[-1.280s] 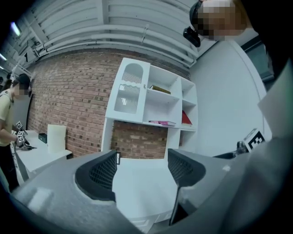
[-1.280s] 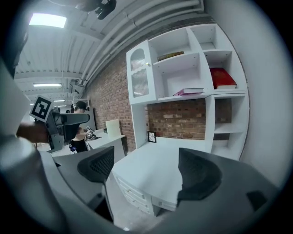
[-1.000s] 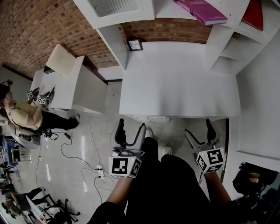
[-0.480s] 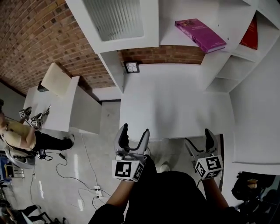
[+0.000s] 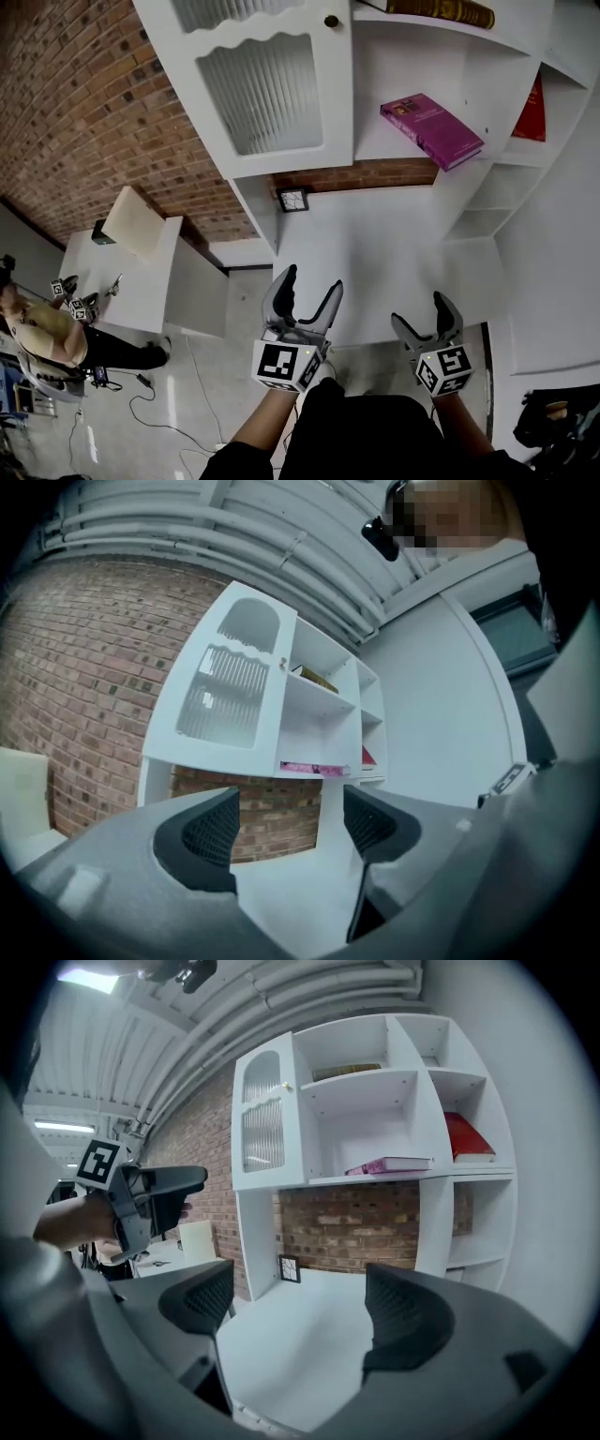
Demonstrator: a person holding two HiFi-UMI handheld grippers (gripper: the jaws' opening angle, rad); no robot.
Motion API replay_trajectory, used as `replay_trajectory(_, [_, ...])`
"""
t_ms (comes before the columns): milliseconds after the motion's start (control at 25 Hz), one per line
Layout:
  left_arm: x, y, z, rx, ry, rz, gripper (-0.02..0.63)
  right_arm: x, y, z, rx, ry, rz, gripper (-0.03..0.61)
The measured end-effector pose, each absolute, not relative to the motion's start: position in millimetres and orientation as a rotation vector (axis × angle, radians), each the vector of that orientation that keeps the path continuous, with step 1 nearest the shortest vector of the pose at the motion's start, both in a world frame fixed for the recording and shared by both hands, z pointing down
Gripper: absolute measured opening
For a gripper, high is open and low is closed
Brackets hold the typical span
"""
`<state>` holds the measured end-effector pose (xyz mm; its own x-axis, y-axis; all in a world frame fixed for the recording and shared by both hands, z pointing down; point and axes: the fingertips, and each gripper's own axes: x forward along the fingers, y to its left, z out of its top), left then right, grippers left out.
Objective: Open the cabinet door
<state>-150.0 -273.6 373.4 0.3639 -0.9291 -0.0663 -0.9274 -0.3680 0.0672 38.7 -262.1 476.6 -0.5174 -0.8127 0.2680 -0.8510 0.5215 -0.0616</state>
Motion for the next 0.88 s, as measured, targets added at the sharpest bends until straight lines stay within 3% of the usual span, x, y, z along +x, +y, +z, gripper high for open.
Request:
replay_trajectory(520, [-132.9,-350.4,245.5,2.838,-1.681,-0.337,0.334,1.8,-297.7,437.1,1.493,-2.58,0.244,0.423])
replay_trajectory(880, [-132.0,-373.9,200.5,2.921,-1.59,-0.46,0.334,-37.7,-308.0,441.9,1.501,-2.608,0.26,0.423])
